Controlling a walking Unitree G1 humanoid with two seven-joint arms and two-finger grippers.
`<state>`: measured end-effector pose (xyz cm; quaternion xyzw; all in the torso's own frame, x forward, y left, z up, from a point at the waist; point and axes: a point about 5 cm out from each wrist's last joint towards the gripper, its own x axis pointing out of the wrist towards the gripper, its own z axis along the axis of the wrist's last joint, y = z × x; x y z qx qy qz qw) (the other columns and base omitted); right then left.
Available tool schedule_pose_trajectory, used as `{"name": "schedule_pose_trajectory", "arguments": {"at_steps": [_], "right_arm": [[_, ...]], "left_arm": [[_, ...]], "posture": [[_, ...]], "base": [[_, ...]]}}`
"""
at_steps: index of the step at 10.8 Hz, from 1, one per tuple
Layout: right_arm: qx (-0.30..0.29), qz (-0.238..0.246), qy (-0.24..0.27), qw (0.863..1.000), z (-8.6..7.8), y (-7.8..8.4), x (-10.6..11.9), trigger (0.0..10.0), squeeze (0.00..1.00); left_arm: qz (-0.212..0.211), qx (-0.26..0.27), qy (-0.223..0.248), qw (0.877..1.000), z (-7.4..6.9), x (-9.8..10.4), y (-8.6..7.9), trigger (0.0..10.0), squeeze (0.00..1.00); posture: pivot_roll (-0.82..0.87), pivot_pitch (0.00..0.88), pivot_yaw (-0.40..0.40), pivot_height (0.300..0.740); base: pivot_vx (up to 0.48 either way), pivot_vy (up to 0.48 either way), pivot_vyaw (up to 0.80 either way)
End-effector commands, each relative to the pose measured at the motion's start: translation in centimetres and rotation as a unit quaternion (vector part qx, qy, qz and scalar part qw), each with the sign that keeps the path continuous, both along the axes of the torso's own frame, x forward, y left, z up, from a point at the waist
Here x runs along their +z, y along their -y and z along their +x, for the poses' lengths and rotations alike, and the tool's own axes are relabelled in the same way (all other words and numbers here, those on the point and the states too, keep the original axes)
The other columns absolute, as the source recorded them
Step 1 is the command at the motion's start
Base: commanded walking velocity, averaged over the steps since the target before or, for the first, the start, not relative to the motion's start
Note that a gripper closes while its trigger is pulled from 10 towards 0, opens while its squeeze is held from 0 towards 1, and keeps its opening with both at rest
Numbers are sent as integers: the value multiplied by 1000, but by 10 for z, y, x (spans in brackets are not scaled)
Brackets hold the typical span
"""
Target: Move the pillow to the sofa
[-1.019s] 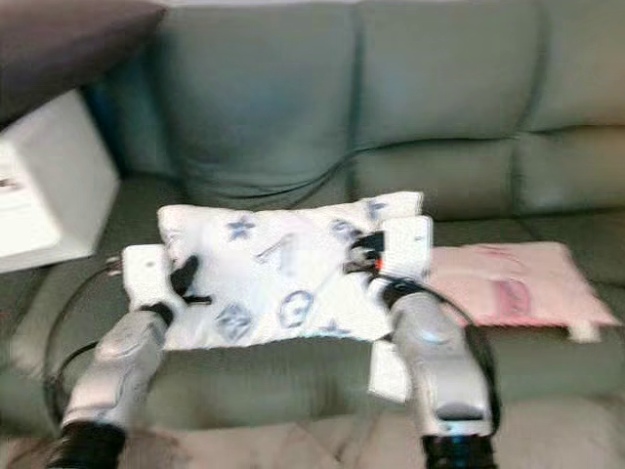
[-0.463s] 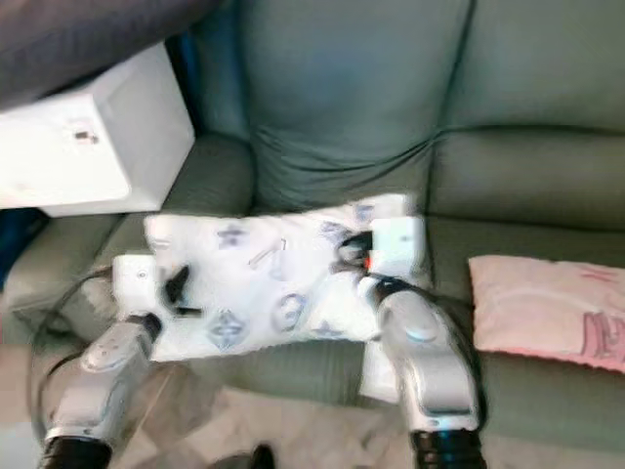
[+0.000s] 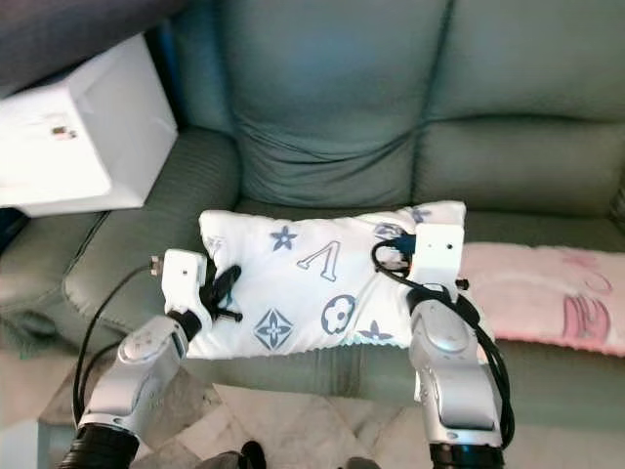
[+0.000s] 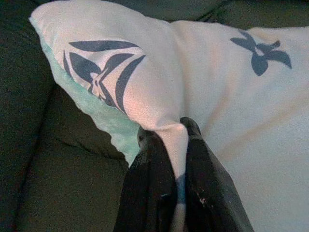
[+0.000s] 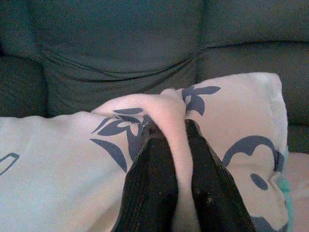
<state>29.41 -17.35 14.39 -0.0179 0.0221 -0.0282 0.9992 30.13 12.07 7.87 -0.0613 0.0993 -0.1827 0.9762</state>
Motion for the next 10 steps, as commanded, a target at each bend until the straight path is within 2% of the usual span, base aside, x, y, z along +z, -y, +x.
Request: {"name": "schedule_pose_trajectory", "arguments": {"at_steps": [1, 4, 5, 7, 8, 9, 10], "right_arm": [[-25, -7, 16, 1000, -4, 10, 8, 10000, 0], [-25, -18, 9, 999, -10, 14, 5, 10000, 0], [-25, -17, 5, 1000, -10, 15, 3, 10000, 0], [-19, -7, -7, 1000, -6, 18, -7, 10000, 0], [-4, 24, 10, 1000, -2, 16, -5, 10000, 0], [-7, 21, 1, 1000, 3, 14, -14, 10000, 0], [11, 26, 14, 1000, 11, 4, -9, 10000, 0]], "left_arm": [[1, 1, 0, 1000, 0, -2, -4, 10000, 0], [-8, -18, -7, 1000, 0, -11, 8, 10000, 0], [-17, -6, -4, 1000, 4, -10, 10, 10000, 0], [-25, 31, 1, 999, 16, -10, 16, 10000, 0], [-42, 53, 32, 997, 25, 1, 21, 10000, 0], [-36, 68, 51, 996, 33, 6, 22, 10000, 0], [-29, 92, 62, 993, 40, 11, 20, 10000, 0]], "posture": [[-285, 203, 59, 740], [-299, 226, 40, 740], [-297, 234, 37, 740], [-302, 253, 35, 740], [-302, 290, 35, 740], [-286, 306, 31, 740], [-284, 332, 29, 740]], "base": [[0, 0, -694], [0, 0, 0], [0, 0, 0], [0, 0, 0], [0, 0, 0], [0, 0, 0], [0, 0, 0]]}}
